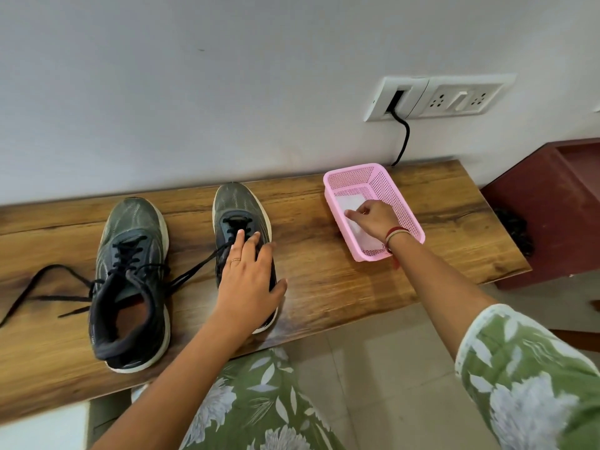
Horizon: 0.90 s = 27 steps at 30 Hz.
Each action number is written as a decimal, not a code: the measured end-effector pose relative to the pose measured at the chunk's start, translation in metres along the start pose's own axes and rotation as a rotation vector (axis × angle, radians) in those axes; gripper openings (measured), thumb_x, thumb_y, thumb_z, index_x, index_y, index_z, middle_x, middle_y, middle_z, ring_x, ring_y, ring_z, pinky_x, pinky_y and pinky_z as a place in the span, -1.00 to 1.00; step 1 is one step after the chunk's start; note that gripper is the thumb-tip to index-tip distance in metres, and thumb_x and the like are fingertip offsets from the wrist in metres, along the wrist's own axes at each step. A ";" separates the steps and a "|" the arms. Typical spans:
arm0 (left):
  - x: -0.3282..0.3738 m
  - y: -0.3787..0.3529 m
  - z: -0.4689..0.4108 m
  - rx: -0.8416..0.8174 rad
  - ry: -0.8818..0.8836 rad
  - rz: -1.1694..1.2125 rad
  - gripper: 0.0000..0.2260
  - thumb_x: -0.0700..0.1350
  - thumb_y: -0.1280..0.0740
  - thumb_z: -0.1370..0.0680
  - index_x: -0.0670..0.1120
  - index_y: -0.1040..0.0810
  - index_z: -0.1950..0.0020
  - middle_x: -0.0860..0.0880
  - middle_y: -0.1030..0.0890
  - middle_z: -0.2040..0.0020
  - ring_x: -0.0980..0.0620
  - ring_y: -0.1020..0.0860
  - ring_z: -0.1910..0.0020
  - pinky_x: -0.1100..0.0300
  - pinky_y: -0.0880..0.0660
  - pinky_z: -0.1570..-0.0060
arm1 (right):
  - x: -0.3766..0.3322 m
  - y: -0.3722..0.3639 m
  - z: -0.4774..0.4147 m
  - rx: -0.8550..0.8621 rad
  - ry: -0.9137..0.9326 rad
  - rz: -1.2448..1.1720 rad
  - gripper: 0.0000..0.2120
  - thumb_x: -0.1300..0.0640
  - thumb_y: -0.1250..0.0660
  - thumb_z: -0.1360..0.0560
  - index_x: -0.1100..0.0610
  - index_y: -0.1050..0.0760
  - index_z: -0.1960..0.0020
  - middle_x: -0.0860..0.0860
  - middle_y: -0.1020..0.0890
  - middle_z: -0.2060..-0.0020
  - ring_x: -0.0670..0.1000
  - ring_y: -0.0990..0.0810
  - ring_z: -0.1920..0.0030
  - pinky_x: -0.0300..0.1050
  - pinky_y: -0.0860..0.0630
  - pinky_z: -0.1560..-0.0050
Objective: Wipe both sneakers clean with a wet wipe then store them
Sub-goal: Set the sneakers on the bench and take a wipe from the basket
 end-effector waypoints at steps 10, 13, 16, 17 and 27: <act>-0.003 -0.004 -0.004 -0.005 -0.014 0.007 -0.41 0.11 -0.28 -0.54 -0.08 -0.19 -0.49 -0.14 -0.06 -0.54 -0.13 0.16 -0.53 0.06 0.12 -0.47 | -0.021 -0.013 -0.005 0.144 0.076 0.082 -0.88 0.10 -0.33 -0.49 0.13 -0.59 0.06 0.03 -0.63 0.12 0.06 -0.56 0.10 -0.10 -0.50 0.06; -0.003 -0.005 -0.005 -0.001 -0.008 0.015 -0.40 0.11 -0.28 -0.54 -0.08 -0.18 -0.49 -0.14 -0.06 -0.54 -0.13 0.16 -0.53 0.06 0.13 -0.47 | -0.004 -0.004 -0.003 0.196 -0.058 -0.151 -0.87 0.14 -0.28 -0.48 0.13 -0.54 0.21 0.05 -0.61 0.24 0.06 -0.55 0.19 -0.14 -0.46 0.16; -0.003 -0.003 -0.004 0.018 -0.009 0.031 -0.37 0.09 -0.29 -0.53 -0.11 -0.14 -0.51 -0.13 -0.08 -0.53 -0.12 0.14 -0.53 0.10 0.15 -0.46 | 0.028 0.000 0.005 0.251 -0.312 -0.644 -0.82 0.07 -0.23 -0.42 0.12 -0.49 0.30 0.07 -0.57 0.30 0.12 -0.55 0.18 -0.03 -0.52 0.13; -0.003 -0.002 -0.003 0.026 -0.011 0.033 -0.35 0.08 -0.29 -0.53 -0.12 -0.12 -0.51 -0.13 -0.09 -0.53 -0.12 0.13 -0.54 0.11 0.15 -0.46 | 0.033 -0.001 0.010 0.233 -0.372 -0.852 -0.82 0.07 -0.21 -0.42 0.12 -0.50 0.27 0.08 -0.57 0.27 0.12 -0.54 0.16 -0.03 -0.50 0.12; -0.006 -0.004 -0.001 0.057 0.014 -0.016 -0.37 0.08 -0.30 -0.52 -0.16 -0.19 -0.49 -0.17 -0.18 -0.51 -0.15 0.01 -0.53 0.06 0.05 -0.47 | 0.032 0.003 0.028 0.010 -0.409 -1.520 -0.67 -0.08 -0.09 -0.57 0.07 -0.52 -0.09 0.04 -0.68 0.20 0.07 -0.66 0.24 -0.09 -0.60 0.23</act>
Point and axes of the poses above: each hand's wrist, its own z-axis away from the middle knuckle, its own y-axis out of the back of the hand, x = y × z, the point moved 8 cm from there along -z, towards the middle knuckle
